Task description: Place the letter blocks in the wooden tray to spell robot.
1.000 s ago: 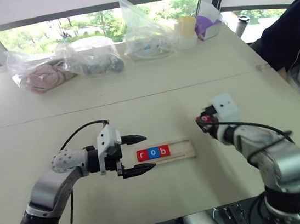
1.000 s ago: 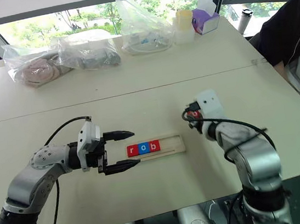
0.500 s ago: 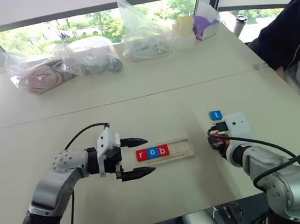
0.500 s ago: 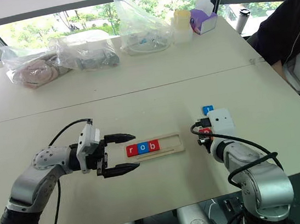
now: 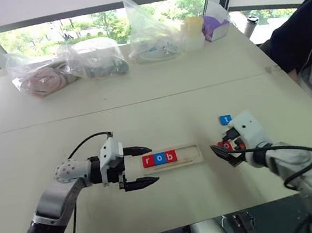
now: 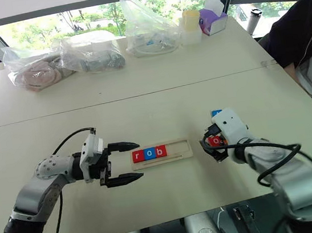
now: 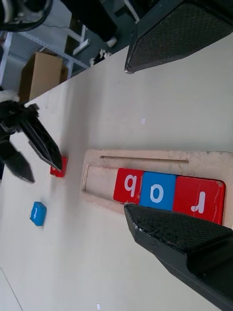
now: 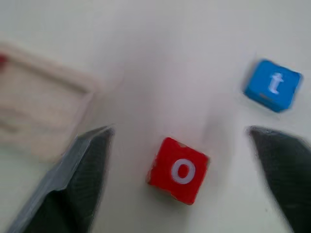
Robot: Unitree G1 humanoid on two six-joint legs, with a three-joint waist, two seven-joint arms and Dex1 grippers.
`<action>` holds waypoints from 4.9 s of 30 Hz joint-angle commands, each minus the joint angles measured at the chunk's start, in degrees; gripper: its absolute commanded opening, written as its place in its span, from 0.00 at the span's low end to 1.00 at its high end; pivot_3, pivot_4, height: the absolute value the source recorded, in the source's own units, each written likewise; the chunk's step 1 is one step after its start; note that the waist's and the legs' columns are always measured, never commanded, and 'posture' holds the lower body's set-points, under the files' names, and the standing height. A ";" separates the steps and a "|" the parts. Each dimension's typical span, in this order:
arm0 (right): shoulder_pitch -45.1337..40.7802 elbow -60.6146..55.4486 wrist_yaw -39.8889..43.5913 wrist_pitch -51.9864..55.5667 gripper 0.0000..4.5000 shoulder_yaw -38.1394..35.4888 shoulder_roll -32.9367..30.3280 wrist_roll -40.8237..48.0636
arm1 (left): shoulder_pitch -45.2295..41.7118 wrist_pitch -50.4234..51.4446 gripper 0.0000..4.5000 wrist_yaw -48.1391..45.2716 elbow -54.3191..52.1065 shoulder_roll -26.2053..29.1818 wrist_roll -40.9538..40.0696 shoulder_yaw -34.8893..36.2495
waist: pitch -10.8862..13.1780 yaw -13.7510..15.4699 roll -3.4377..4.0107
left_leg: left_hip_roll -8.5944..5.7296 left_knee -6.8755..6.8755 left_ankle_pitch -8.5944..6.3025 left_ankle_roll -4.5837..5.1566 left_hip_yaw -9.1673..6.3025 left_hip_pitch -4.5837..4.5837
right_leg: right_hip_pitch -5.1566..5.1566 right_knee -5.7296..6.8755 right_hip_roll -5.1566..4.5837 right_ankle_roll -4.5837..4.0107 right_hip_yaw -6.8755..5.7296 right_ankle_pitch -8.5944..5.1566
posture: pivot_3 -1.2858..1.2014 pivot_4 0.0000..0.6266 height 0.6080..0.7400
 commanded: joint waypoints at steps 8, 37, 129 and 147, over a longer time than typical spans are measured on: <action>-3.05 30.34 35.58 -43.77 0.99 2.24 -13.93 1.76 | -1.70 -0.79 1.00 0.43 0.23 -0.58 0.17 0.48 | 0.16 -0.02 -0.19 | 0.05 0.03 -0.04 0.07 0.00 0.05 | 0.20 -0.24 0.05 0.07 -0.02 0.05 | 0.52 0.24 1.00; -14.67 39.14 37.23 -50.19 0.25 11.21 -8.30 -2.87 | -4.10 9.20 1.00 6.41 -8.64 0.82 -3.10 1.24 | 0.22 -0.01 -0.08 | 0.05 0.14 -0.03 0.06 -0.05 0.10 | 0.29 -0.19 0.05 0.28 -0.02 0.23 | 0.52 0.24 1.00; -12.23 25.79 -18.03 -1.90 0.80 -8.16 21.14 -5.14 | -5.41 6.12 1.00 4.33 -4.92 0.02 -1.91 -0.51 | 0.17 1.33 0.05 | -0.08 0.22 -0.02 0.04 -0.07 0.13 | 0.22 0.20 -0.05 0.27 0.00 0.22 | 0.52 0.24 1.00; -0.81 -3.74 -24.94 23.14 0.26 -8.27 35.33 -3.13 | -4.41 6.66 1.00 5.13 -5.81 -0.62 -1.96 -0.70 | 0.14 1.15 0.05 | -0.03 0.12 -0.02 0.04 -0.22 0.13 | 0.19 0.21 -0.04 0.26 -0.06 0.06 | 0.52 0.24 1.00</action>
